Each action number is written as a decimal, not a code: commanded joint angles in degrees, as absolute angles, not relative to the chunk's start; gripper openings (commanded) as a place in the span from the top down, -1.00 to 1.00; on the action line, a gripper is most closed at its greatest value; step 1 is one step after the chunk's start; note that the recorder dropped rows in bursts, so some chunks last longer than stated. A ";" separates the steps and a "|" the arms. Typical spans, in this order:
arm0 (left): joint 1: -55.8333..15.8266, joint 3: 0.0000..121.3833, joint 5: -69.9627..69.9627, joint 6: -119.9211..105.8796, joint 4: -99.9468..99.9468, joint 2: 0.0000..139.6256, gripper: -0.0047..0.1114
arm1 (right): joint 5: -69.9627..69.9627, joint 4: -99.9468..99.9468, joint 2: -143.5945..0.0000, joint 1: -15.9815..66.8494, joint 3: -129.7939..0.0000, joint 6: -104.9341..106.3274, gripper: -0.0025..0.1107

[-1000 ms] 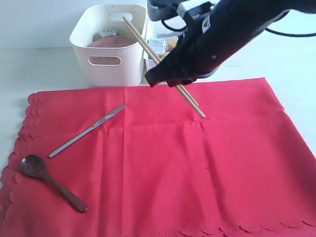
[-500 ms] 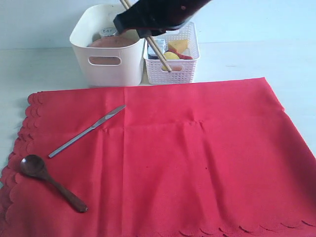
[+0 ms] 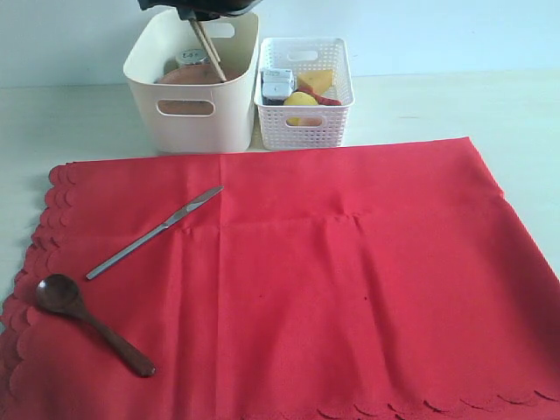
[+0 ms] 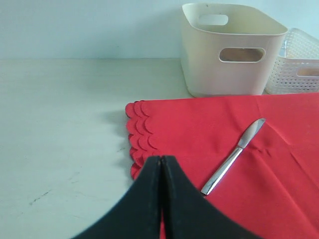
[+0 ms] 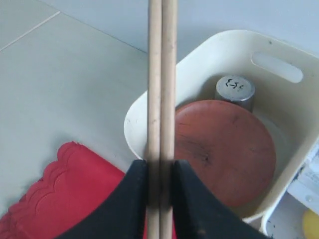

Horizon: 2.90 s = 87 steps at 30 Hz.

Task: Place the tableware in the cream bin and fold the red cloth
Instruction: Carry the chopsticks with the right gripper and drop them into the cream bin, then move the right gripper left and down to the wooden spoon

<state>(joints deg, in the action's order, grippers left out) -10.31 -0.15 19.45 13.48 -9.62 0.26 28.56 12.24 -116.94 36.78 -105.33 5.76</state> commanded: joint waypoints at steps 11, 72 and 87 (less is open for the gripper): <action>-10.66 0.00 18.79 13.72 -9.80 0.00 0.90 | 9.35 14.62 -127.71 36.67 -113.10 5.99 0.96; -10.66 0.00 18.79 13.72 -9.80 0.00 0.90 | 43.07 20.39 -125.66 38.37 -113.10 4.58 -0.01; -10.66 0.00 18.79 13.72 -9.80 0.00 0.90 | 64.41 24.31 -125.88 44.63 -113.10 16.04 0.03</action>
<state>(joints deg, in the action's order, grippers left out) -10.31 -0.15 19.45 13.48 -9.62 0.26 63.45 25.75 -126.28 42.92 -112.70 14.92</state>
